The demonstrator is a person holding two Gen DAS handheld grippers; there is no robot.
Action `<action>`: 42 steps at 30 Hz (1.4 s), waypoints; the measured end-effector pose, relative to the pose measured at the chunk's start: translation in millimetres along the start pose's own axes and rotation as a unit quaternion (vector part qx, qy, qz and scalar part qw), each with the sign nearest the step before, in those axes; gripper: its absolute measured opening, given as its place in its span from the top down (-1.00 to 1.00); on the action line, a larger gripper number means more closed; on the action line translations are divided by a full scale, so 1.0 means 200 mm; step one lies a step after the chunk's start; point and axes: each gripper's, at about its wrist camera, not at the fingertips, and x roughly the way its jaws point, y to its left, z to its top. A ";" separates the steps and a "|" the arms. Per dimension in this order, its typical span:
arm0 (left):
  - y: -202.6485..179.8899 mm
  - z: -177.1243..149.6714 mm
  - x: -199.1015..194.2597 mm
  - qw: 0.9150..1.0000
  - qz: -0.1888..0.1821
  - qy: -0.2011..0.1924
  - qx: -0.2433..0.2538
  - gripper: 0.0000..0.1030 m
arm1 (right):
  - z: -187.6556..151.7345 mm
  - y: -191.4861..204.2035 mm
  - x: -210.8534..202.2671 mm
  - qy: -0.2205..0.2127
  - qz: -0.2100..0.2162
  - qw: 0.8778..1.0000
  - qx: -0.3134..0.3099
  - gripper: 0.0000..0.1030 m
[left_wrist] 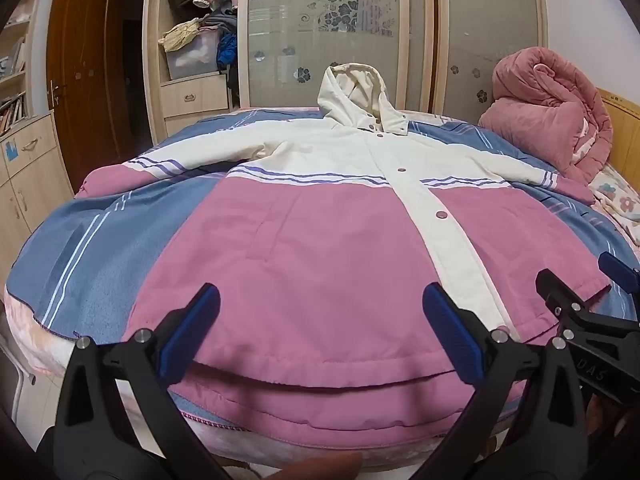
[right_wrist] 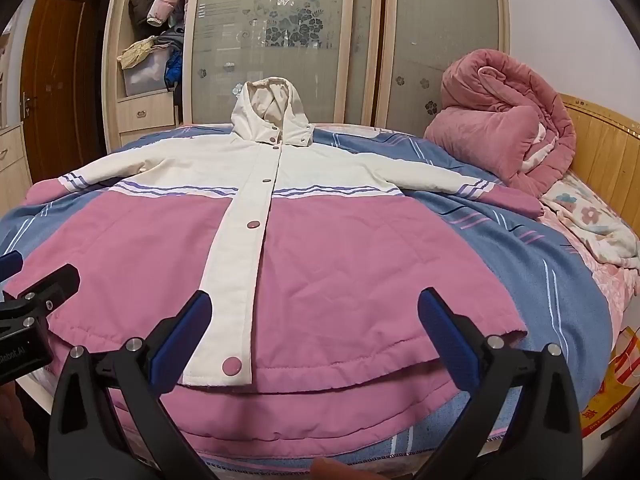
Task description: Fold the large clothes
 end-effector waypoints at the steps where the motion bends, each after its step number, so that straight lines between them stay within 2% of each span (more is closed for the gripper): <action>1: 0.00 0.00 0.00 1.000 0.001 0.000 0.000 -0.96 | 0.00 0.00 0.00 0.000 0.001 1.000 0.000 -0.97; 42: -0.01 0.00 0.02 1.000 -0.001 0.002 0.002 -0.96 | 0.00 0.01 0.00 0.001 0.000 1.000 0.000 -0.97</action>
